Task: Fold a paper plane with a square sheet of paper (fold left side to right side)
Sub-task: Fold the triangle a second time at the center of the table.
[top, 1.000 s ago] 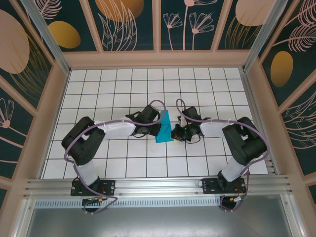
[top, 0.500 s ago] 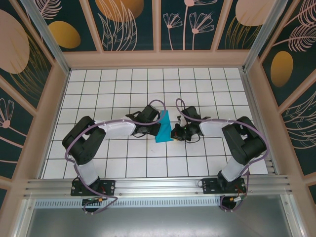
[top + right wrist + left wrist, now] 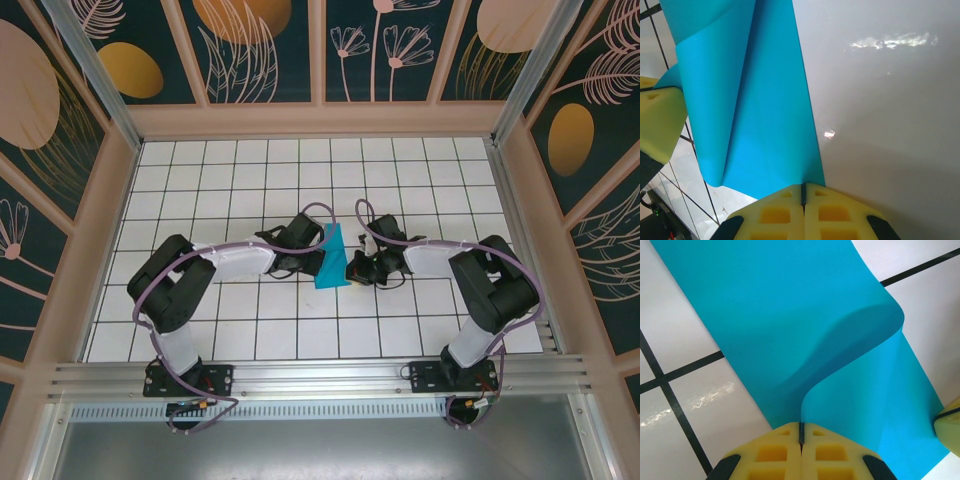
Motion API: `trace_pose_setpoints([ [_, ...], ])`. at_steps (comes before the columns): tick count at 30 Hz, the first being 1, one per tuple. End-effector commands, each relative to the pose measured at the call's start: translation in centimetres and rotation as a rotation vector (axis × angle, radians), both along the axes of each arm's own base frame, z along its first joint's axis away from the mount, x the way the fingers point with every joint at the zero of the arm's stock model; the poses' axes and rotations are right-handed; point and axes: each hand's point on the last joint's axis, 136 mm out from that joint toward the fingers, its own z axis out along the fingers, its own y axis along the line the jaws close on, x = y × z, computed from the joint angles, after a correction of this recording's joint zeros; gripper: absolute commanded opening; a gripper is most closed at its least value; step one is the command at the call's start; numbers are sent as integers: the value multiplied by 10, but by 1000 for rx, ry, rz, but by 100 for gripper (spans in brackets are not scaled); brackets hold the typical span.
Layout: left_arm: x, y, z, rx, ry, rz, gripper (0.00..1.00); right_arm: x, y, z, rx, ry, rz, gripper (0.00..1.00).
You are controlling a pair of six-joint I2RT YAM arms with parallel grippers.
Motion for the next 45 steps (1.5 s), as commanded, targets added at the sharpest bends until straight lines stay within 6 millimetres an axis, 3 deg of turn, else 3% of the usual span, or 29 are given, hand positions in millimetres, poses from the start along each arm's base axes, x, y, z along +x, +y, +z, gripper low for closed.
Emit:
trace_pose_setpoints([
  [1, 1, 9, -12, 47, 8, 9, 3, -10, -8, -20, -91, 36, 15, 4],
  [35, -2, 16, -17, 73, 9, 19, 4, -11, -7, -24, -104, 49, 22, 5],
  [45, -5, 18, -26, 80, 31, 20, 4, 7, 8, 17, 13, -50, 12, 10],
])
